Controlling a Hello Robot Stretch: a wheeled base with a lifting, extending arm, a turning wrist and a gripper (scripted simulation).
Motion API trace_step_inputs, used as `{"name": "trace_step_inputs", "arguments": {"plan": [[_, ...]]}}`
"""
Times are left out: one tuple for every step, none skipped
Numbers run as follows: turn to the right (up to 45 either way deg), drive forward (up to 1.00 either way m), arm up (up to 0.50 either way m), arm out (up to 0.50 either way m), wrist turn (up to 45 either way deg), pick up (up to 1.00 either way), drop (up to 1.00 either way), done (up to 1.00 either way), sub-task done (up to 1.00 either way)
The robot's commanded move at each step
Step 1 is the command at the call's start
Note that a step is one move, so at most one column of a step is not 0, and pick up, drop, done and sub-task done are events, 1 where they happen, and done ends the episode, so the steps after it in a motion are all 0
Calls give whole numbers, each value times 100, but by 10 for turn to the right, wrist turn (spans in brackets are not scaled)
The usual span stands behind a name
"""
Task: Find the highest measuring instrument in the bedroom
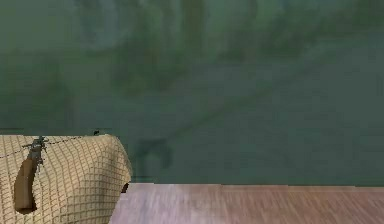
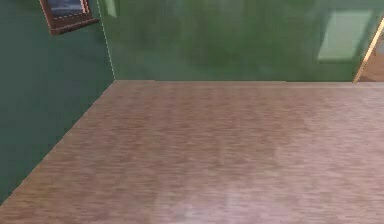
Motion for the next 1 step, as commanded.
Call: {"name": "trace_step_inputs", "arguments": {"plan": [[0,10,0,0,0,0,0,0,0]]}}
